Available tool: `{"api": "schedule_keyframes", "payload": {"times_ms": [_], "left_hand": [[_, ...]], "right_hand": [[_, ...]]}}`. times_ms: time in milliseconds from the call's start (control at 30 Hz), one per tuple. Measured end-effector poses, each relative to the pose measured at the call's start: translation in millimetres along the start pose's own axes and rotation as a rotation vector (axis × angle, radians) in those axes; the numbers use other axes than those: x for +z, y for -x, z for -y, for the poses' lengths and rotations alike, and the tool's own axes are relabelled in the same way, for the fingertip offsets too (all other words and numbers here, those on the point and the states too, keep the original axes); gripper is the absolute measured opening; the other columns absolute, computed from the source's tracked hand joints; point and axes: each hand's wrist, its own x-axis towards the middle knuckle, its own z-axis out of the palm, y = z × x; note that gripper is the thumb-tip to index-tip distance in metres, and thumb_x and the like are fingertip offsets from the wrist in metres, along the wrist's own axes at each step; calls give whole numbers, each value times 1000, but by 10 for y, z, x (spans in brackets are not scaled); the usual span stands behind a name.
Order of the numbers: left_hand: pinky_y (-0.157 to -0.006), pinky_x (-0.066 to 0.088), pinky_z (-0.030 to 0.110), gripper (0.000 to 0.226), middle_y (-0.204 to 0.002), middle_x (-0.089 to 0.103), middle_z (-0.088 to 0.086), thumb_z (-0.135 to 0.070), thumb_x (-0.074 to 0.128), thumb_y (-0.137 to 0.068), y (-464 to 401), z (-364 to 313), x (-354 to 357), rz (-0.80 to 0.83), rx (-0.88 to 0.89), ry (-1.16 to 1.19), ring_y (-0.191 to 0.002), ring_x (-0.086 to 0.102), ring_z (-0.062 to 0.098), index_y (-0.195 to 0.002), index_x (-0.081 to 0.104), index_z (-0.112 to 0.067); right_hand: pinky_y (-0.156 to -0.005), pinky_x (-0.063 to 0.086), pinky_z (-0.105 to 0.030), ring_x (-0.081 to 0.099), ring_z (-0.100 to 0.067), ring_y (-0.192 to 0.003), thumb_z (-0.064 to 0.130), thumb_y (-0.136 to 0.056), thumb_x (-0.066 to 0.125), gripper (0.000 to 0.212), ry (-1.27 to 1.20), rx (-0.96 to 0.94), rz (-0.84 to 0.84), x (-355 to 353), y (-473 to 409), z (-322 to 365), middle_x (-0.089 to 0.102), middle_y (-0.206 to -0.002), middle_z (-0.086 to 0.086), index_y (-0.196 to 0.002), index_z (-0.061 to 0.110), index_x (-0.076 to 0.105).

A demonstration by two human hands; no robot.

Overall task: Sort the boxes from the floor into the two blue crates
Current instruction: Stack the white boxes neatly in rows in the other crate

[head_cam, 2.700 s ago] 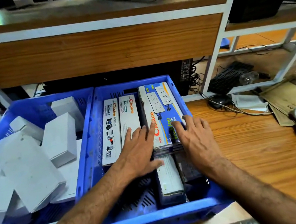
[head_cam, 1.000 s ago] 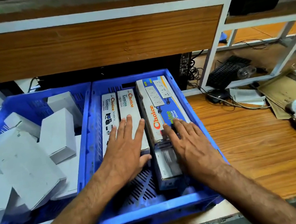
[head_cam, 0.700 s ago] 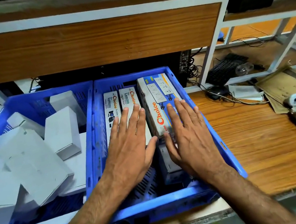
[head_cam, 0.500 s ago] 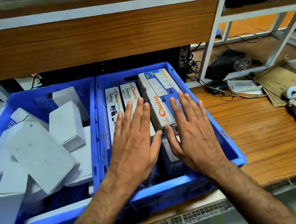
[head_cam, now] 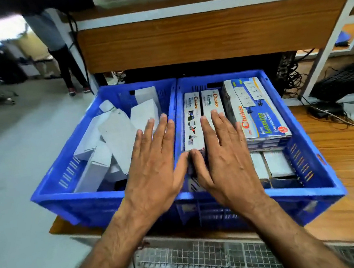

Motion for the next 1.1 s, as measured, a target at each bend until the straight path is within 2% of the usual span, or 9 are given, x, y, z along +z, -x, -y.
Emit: {"api": "schedule_keyframes", "payload": {"times_ms": [167, 333, 500, 633, 733, 800, 867, 1000, 1100], "left_hand": [[-129, 3, 44, 70, -172, 9, 5, -45, 38, -105, 219, 428, -170, 5, -83, -48, -159, 4, 24, -163, 19, -10], [-129, 5, 44, 72, -172, 8, 5, -47, 34, -103, 209, 893, -247, -39, -115, -10, -159, 2, 22, -163, 18, -11], [-128, -2, 37, 72, -172, 8, 4, -47, 34, -102, 102, 1520, -228, -23, -92, 5, -159, 3, 23, -163, 17, -12], [-128, 14, 44, 72, -170, 17, 9, -47, 38, -102, 7, 2027, -161, -28, -54, 34, -158, 13, 28, -161, 25, -9], [-126, 17, 41, 82, -171, 14, 6, -66, 32, -100, -55, 2336, -69, 135, -39, 100, -158, 11, 22, -164, 17, -18], [-126, 21, 40, 96, -170, 20, 1, -85, 21, -88, -99, 2491, -28, 314, -9, 219, -156, 17, 16, -164, 13, -27], [-125, 26, 39, 109, -167, 26, -5, -97, 21, -77, -174, 2605, -14, 443, 24, 333, -152, 23, 12, -164, 11, -32], [-120, 33, 40, 133, -159, 33, -10, -108, 40, -56, -257, 2742, 36, 496, 121, 313, -144, 30, 11, -162, 7, -35], [-114, 39, 40, 126, -149, 43, -10, -98, 57, -56, -255, 2753, 69, 479, 222, 291, -138, 36, 11, -158, 17, -36]], "right_hand": [[-127, 11, -51, 11, -26, -158, 43, -103, 41, 68, -63, -72, 46, 93, -30, 455, 20, -168, -16, -160, 8, 28], [-127, 8, -50, 4, -24, -159, 45, -105, 36, 68, -38, -138, 70, 258, -228, 854, 12, -171, -13, -162, 10, 24], [-127, 10, -50, 8, -26, -158, 46, -104, 36, 69, -17, -97, 76, 616, -520, 1269, 17, -169, -15, -162, 10, 23], [-127, 12, -49, 12, -30, -157, 48, -105, 36, 69, 35, -32, 108, 948, -759, 1532, 17, -168, -16, -162, 13, 20], [-127, 12, -43, 15, -31, -156, 48, -105, 38, 70, 25, 39, 142, 1134, -946, 1616, 17, -168, -18, -162, 13, 18], [-127, 14, -40, 15, -30, -155, 48, -105, 41, 72, -7, 105, 193, 1210, -1045, 1628, 18, -168, -19, -163, 13, 16], [-124, 19, -40, 19, -30, -154, 48, -104, 44, 76, -42, 157, 247, 1252, -1116, 1620, 23, -166, -18, -163, 12, 12], [-109, 36, -42, 39, -29, -139, 58, -98, 50, 91, -39, 212, 302, 1297, -1254, 1577, 39, -157, -12, -163, 13, 5], [-101, 44, -43, 47, -29, -132, 69, -90, 57, 105, -5, 229, 332, 1294, -1310, 1523, 49, -149, -10, -163, 17, 2]]}}
